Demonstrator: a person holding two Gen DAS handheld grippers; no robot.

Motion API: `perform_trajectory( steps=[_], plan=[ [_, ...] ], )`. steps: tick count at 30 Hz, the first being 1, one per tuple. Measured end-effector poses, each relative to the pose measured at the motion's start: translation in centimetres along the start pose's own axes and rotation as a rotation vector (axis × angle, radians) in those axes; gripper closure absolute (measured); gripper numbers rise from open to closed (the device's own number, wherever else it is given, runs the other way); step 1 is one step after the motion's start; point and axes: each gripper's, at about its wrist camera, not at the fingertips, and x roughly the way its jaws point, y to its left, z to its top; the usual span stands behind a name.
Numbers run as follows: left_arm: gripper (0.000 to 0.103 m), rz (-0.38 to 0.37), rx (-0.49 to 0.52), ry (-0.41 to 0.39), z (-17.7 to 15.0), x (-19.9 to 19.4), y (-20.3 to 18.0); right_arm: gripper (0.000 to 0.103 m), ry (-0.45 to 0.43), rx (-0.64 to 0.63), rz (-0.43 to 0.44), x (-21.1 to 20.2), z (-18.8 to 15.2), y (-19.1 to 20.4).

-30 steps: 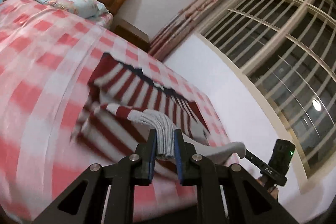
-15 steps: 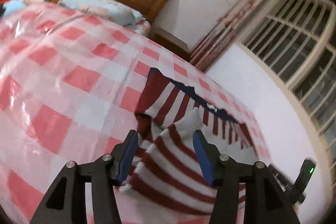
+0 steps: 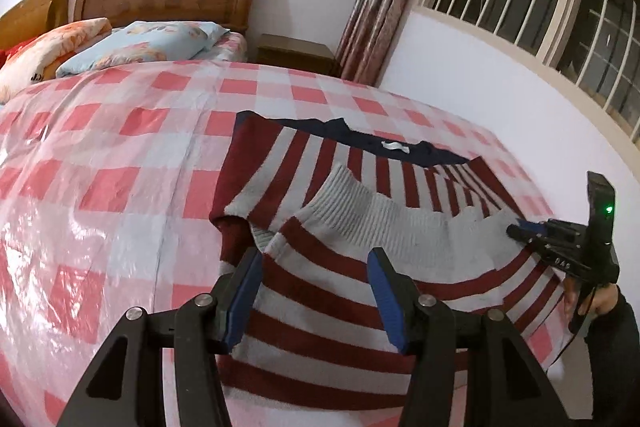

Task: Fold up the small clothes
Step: 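Lift the held hem and carry it over toward the navy collar with both tools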

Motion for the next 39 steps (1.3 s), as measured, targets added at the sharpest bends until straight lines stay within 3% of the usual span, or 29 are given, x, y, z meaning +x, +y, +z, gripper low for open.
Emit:
perform_trajectory(
  steps=[1, 6, 10, 14, 16, 17, 19, 22, 25, 28, 31, 35, 39],
  plan=[
    [0.048, 0.009, 0.009, 0.006, 0.2, 0.3, 0.1, 0.000, -0.007, 0.010, -0.002, -0.1, -0.2, -0.1],
    [0.048, 0.010, 0.031, 0.033, 2.3, 2.2, 0.4, 0.000, -0.030, -0.019, -0.050, -0.1, -0.5, 0.9],
    [0.048, 0.001, 0.093, 0.049, 4.1, 4.0, -0.7, 0.000, -0.032, 0.014, -0.029, 0.0, -0.5, 0.4],
    [0.048, -0.041, 0.174, 0.119, 5.1, 6.5, -1.9, 0.000, -0.032, 0.037, -0.005, 0.0, -0.5, -0.1],
    [0.057, -0.067, 0.204, 0.171, 5.2, 7.9, -2.2, 0.000, -0.029, 0.037, -0.003, 0.0, -0.5, -0.1],
    [0.076, -0.076, 0.223, 0.199, 4.9, 8.5, -2.3, 0.000, -0.030, 0.034, -0.007, 0.0, -0.5, -0.1],
    [0.094, -0.078, 0.253, 0.159, 4.5, 8.1, -2.5, 0.000, -0.032, 0.036, -0.013, -0.1, -0.5, -0.1],
    [0.094, -0.089, 0.231, 0.047, 3.9, 5.4, -2.7, 0.000, -0.065, 0.052, -0.041, -1.2, -0.9, 0.2],
    [0.094, -0.117, 0.204, -0.088, 2.7, 0.2, -2.9, 0.000, -0.140, 0.085, -0.052, -4.2, -1.6, 0.5],
    [0.094, -0.078, 0.200, -0.183, 1.2, -3.8, -2.9, 0.000, -0.227, 0.144, -0.040, -7.8, -3.3, 0.1],
    [0.094, -0.010, 0.208, -0.189, -0.4, -4.6, -2.3, 0.000, -0.232, 0.177, -0.018, -9.2, -4.7, -0.3],
    [0.094, -0.008, 0.205, -0.129, -1.2, -3.2, -1.6, 0.000, -0.186, 0.135, -0.036, -8.7, -5.4, 0.6],
    [0.094, 0.005, 0.232, -0.154, 0.0, -3.2, -2.2, 0.000, -0.211, 0.097, -0.051, -9.0, -3.4, 0.9]
  ],
)
